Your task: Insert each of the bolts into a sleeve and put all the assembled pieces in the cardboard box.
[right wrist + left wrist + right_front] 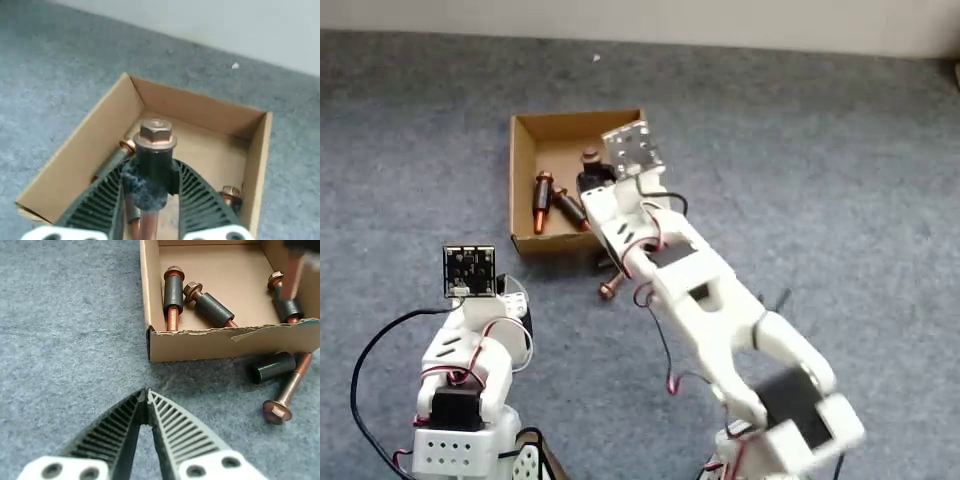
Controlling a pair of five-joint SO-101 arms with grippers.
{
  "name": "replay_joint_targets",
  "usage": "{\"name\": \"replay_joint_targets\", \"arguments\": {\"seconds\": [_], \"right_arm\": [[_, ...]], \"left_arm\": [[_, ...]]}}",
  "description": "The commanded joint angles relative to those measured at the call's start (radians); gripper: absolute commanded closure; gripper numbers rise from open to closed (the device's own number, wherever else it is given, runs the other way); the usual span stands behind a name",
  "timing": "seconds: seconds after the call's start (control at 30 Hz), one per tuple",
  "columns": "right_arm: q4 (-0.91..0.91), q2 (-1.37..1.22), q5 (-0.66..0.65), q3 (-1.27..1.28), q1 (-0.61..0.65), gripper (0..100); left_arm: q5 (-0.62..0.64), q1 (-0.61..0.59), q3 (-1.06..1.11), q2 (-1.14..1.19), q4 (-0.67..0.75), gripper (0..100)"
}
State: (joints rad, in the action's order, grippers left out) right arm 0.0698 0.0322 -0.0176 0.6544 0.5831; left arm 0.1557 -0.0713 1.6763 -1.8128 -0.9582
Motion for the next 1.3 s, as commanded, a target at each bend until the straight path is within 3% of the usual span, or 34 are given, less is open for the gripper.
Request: {"name": "replay_joint_targets", "arguments": {"seconds": [0.0, 0.13, 0.37, 0.7, 1.0, 1.27], "right_arm": [[0.015, -0.058, 0.011, -0.127, -0.024, 92.6], [-0.108, -0.056, 0.017, -0.163, -0.031, 82.0], [-0.348, 0.131, 0.026, -0.174, -0.025, 82.9], [-0.849, 0.332, 0.419, -0.171, 0.030, 83.6], [-0.892, 0.104, 0.660, -0.163, 0.116, 83.6], [-0.894, -0.105, 0.787, -0.355, 0.116, 83.6]], "left_arm": [[-0.006, -0.005, 0.019, -0.007, -0.003, 99], [-0.006, -0.005, 0.019, -0.007, -0.003, 99], [-0.006, -0.005, 0.019, -0.007, -0.003, 99], [-0.006, -0.005, 0.019, -0.007, -0.003, 99], [-0.006, -0.005, 0.019, -0.007, -0.003, 99], [-0.006, -0.005, 0.019, -0.007, -0.003, 99]]}}
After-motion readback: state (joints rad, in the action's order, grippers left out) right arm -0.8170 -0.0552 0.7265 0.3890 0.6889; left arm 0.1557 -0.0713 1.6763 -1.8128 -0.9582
